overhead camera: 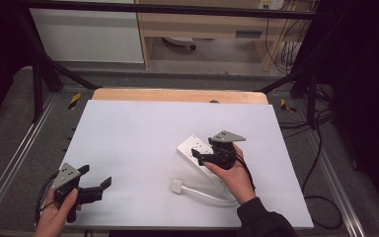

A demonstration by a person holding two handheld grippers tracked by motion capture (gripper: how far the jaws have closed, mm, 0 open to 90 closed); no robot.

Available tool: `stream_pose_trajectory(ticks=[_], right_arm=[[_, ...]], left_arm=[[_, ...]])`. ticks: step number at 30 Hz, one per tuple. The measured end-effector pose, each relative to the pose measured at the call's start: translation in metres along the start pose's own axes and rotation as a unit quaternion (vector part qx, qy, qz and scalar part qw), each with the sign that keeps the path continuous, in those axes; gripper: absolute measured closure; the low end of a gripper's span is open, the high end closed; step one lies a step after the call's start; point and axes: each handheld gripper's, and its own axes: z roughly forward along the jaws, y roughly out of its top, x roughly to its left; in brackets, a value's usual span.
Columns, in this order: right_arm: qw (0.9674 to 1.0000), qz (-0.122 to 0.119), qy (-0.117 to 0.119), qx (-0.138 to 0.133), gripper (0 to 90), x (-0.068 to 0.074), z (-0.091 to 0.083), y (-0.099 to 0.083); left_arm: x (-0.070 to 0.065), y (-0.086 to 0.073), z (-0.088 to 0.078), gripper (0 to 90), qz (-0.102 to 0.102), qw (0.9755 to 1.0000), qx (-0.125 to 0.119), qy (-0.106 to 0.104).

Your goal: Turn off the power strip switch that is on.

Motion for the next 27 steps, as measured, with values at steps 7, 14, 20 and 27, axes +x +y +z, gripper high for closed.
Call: stream_pose_trajectory(ticks=[7, 14, 20, 27], right_arm=[[0.9998, -0.001, -0.012, -0.018, 5.0, -0.003, -0.006, 0.005], [0.9994, -0.001, -0.023, -0.025, 4.7, -0.006, -0.01, 0.006], [0.9995, -0.003, -0.022, -0.023, 4.4, -0.01, -0.013, 0.007], [0.9991, -0.001, -0.028, -0.031, 4.2, -0.014, -0.019, 0.007]], left_arm=[[0.0, 0.0, 0.0, 5.6, -0.001, 1.0, -0.003, 0.003], [0.001, 0.0, 0.0, 5.6, -0.006, 1.0, -0.004, 0.004], [0.001, 0.0, 0.0, 5.6, -0.008, 1.0, -0.004, 0.004], [0.001, 0.001, 0.0, 5.6, -0.01, 0.9999, -0.008, 0.004]])
